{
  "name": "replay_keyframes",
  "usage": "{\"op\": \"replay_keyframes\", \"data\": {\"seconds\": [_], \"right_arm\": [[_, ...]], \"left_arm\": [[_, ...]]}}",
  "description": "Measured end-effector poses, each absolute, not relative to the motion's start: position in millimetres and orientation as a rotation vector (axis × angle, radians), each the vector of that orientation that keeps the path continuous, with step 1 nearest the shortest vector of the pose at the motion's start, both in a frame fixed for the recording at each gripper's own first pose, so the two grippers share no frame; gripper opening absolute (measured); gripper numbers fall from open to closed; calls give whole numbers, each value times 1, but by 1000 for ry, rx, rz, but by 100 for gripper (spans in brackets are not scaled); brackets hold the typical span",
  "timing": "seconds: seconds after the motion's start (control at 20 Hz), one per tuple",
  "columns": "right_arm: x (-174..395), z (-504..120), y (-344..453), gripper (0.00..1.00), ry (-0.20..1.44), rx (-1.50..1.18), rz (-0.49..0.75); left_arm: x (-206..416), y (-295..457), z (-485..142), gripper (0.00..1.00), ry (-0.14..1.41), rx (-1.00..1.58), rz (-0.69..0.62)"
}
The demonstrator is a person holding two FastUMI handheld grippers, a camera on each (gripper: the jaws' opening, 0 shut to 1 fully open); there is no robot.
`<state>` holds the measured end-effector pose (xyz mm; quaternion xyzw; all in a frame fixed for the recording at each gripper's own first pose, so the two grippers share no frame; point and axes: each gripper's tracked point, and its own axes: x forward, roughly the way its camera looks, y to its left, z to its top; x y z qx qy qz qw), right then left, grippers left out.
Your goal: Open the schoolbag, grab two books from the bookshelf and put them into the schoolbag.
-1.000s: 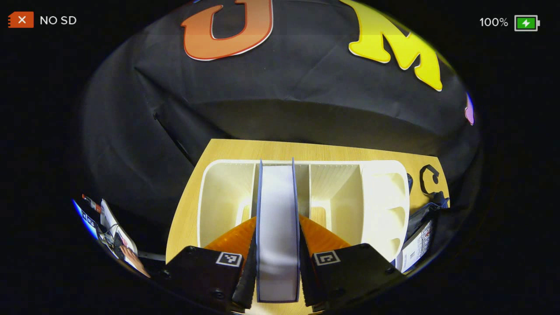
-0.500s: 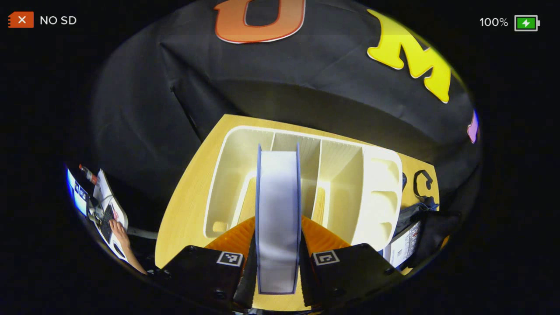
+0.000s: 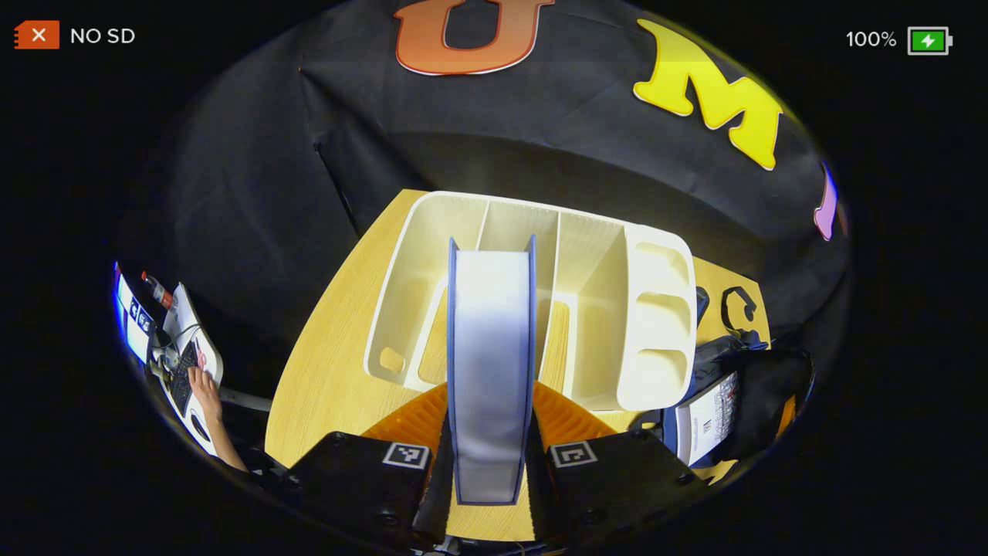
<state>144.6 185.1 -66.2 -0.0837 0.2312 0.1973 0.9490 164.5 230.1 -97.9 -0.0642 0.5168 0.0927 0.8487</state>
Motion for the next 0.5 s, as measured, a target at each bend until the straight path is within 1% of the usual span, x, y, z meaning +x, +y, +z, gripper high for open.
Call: {"op": "replay_keyframes", "data": {"seconds": [0.2,0.25,0.3,0.35,0.4,0.45,0.5], "right_arm": [[145,-67,185,9,474,-158,397],[145,-66,184,9,477,-152,396],[146,-67,184,9,479,-144,398],[146,-67,183,9,483,-140,397],[146,-68,181,9,483,-138,395],[146,-68,180,12,484,-133,395],[147,-68,180,12,484,-130,395]], "left_arm": [[158,226,-93,40,1071,-94,163],[156,223,-88,43,1060,-100,159],[154,222,-81,43,1045,-106,151],[150,222,-71,39,1027,-103,148],[142,224,-63,43,1012,-108,155],[136,224,-54,43,998,-114,162],[127,223,-47,39,987,-122,166]]}}
